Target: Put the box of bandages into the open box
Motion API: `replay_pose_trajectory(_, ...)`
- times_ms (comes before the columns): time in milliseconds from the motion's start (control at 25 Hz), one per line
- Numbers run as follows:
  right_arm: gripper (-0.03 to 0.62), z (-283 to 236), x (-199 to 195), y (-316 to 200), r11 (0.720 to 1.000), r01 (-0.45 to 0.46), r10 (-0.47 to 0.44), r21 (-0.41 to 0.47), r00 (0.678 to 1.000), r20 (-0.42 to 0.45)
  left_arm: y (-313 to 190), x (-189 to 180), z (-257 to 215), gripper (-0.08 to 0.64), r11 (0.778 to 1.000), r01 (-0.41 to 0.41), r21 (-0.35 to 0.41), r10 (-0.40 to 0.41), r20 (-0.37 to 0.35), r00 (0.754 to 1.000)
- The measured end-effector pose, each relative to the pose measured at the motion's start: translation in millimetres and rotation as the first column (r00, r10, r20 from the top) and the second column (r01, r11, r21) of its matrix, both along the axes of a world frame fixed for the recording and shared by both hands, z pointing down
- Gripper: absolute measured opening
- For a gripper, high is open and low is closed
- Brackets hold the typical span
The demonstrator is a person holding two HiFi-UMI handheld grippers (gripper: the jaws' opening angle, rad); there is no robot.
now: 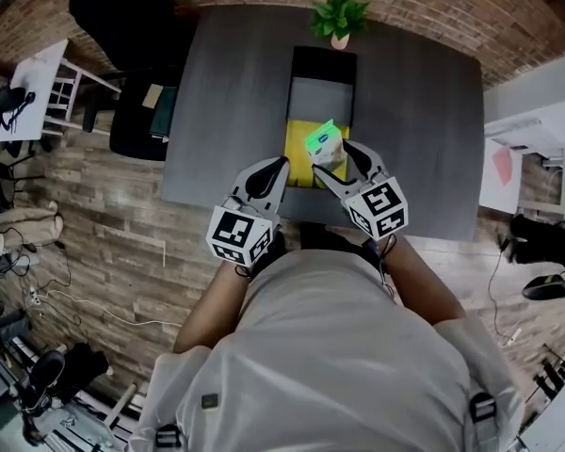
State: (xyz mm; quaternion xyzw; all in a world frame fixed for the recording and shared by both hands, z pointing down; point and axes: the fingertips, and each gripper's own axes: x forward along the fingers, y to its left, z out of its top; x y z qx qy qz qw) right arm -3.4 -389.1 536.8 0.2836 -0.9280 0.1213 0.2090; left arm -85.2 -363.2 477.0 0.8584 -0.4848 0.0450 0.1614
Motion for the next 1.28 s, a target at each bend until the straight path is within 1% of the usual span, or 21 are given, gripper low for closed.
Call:
replay_pose_trajectory(120,0.31,26.3,-1.2,-6.6,0.999,0.029,-0.031,-0.036,0.999,-0.037,-10.3,-1.2,18.0,0.017,0.999,0.009,-0.033,-0.009,0.005,1.0)
replay_pose_trajectory(240,0.311,47.6,-2.7,-12.6,0.997,0.06,-0.064,-0.054,0.995,-0.076,-18.9,-3.1,35.1,0.017,0.998,0.019,-0.062,-0.018,0.011,1.0)
replay_pose_trajectory(560,0.311,105.0,-4.3,-22.7,0.983,0.123,-0.144,-0.133,0.977,-0.159,-29.4,-1.7,79.9,0.017,0.99,0.033,-0.138,-0.031,0.019,0.999)
replay_pose_trajectory(760,0.31,144.4,0.6,-22.7,0.97,0.136,-0.179,-0.203,0.961,-0.211,-31.9,0.2,104.4,0.017,0.983,0.036,-0.177,-0.032,0.03,0.999)
replay_pose_trajectory(1040,0.31,183.6,2.4,-23.6,0.953,0.137,-0.209,-0.272,0.943,-0.26,-36.2,9.6,133.0,0.017,0.974,0.017,-0.225,-0.006,0.05,0.999)
replay_pose_trajectory(1280,0.31,219.5,-0.7,-23.0,0.939,0.133,-0.233,-0.318,0.925,-0.301,-43.7,11.8,156.3,0.017,0.964,0.018,-0.267,-0.006,0.044,0.999)
